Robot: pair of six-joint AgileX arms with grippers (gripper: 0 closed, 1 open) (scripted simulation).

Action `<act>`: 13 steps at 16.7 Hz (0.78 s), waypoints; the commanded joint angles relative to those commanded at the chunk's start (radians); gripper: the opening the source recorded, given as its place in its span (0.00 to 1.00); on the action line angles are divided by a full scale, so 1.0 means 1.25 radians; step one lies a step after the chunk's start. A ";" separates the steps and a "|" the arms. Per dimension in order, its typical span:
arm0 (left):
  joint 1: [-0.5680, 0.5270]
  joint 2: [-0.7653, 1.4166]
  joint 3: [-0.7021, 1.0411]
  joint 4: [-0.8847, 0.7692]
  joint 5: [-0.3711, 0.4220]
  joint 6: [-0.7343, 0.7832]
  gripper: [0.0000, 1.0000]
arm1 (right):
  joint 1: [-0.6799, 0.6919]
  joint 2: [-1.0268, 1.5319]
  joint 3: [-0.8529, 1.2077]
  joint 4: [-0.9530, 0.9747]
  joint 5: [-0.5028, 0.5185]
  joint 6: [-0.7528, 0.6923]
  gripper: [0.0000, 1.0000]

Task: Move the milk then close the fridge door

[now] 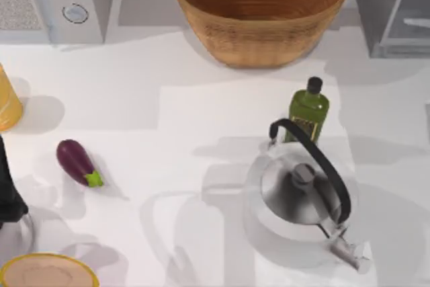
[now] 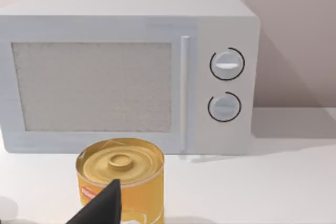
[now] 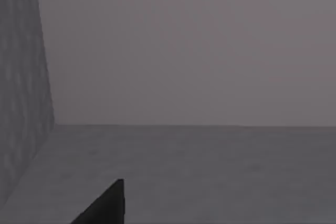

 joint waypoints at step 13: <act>0.000 0.000 0.000 0.000 0.000 0.000 1.00 | 0.038 -0.474 -0.263 -0.223 0.044 -0.003 1.00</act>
